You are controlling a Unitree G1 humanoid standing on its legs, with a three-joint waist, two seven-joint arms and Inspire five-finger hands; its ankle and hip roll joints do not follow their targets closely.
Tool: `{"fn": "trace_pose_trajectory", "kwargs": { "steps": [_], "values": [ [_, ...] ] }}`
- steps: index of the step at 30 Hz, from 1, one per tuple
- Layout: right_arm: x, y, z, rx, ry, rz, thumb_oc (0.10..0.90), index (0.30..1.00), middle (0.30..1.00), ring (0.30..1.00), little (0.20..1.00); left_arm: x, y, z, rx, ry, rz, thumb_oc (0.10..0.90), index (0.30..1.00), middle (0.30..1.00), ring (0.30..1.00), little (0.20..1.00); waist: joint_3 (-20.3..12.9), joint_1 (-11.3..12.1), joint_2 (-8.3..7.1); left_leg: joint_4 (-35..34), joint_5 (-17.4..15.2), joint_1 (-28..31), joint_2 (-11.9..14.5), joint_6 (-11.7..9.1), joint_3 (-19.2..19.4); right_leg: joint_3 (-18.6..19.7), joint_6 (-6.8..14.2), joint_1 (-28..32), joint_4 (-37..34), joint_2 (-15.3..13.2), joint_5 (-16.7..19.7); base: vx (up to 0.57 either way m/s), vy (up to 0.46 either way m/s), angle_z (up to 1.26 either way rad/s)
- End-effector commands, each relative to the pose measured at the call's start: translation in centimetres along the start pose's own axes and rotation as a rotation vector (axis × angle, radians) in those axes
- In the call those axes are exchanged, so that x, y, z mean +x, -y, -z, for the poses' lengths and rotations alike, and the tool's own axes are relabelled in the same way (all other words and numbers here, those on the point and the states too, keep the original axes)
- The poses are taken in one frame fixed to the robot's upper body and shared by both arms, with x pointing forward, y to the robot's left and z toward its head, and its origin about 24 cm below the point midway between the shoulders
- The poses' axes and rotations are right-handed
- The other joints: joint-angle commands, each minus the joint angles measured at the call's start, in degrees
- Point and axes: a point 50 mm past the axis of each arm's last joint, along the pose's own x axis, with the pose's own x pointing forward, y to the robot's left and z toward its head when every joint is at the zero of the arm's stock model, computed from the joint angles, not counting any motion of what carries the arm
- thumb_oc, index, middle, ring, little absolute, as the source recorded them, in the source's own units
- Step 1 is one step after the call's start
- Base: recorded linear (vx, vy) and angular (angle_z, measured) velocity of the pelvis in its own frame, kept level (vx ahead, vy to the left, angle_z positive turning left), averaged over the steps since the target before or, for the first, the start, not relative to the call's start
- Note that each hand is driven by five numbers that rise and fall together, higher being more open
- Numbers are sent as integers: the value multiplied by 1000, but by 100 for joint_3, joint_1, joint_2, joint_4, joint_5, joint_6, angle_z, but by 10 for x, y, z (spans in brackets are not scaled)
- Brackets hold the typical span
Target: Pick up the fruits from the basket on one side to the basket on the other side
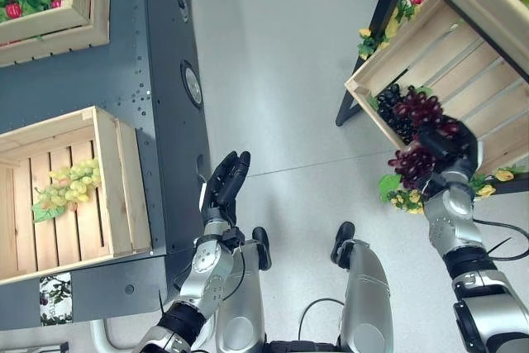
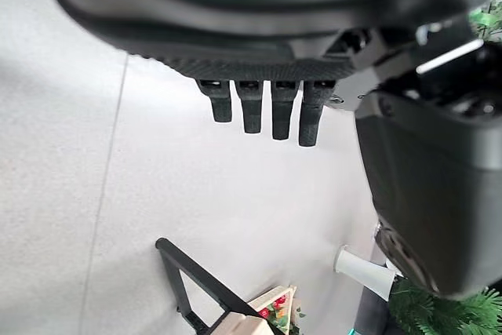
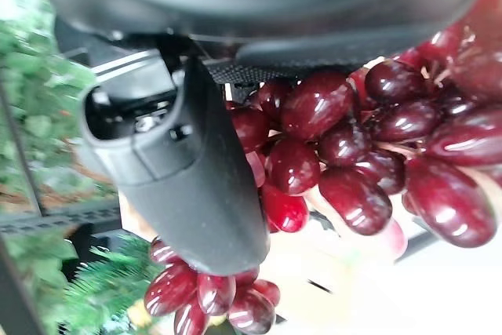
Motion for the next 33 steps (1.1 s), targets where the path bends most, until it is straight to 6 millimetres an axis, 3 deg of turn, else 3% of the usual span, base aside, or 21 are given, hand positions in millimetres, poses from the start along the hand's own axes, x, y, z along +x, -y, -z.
{"fn": "trace_pose_trajectory", "kwargs": {
  "steps": [1,11,16,17,18,25,33],
  "values": [
    [26,8,-106,49,443,126,400,300,300,300,300,-3,22,-38,-67,204,125,800,900,900,900,900,-78,70,75,692,-587,-73,-236,326,53,-267,-455,409,780,78,-725,6,-37,10],
    [47,12,-173,-200,554,334,400,300,300,300,300,-9,18,-35,-59,172,149,800,900,900,900,900,-78,247,169,819,-502,-414,-272,364,-47,-346,-476,57,1022,-6,-759,-1,-45,3],
    [57,14,-184,-329,475,317,400,300,300,300,300,-11,17,-38,-59,184,184,800,900,900,900,900,-78,271,171,755,-416,-467,-266,355,-36,-369,-482,-13,1000,-18,-739,-9,-32,1],
    [59,13,-184,-346,450,293,530,495,495,495,495,-11,17,-39,-58,188,191,800,900,900,900,900,-78,272,171,743,-407,-479,-262,355,-35,-367,-490,-31,998,-21,-738,0,0,0],
    [61,14,-184,-363,411,275,800,900,900,900,900,-12,18,-40,-54,193,198,800,900,900,900,900,-78,273,162,712,-403,-464,-260,358,-28,-370,-499,-32,988,-24,-740,0,0,0],
    [66,20,-184,-403,363,235,800,900,900,900,900,-9,23,-43,-37,198,227,800,900,900,900,900,-78,303,136,749,-425,-440,-237,383,-48,-373,-521,-36,1054,-38,-768,-1,-2,1],
    [65,9,-167,-386,327,42,800,900,900,900,900,-9,28,-48,18,222,268,800,900,900,900,900,-78,312,66,770,-493,-300,-224,395,-39,-401,-506,75,1021,-53,-762,-3,-4,1]
  ]
}}
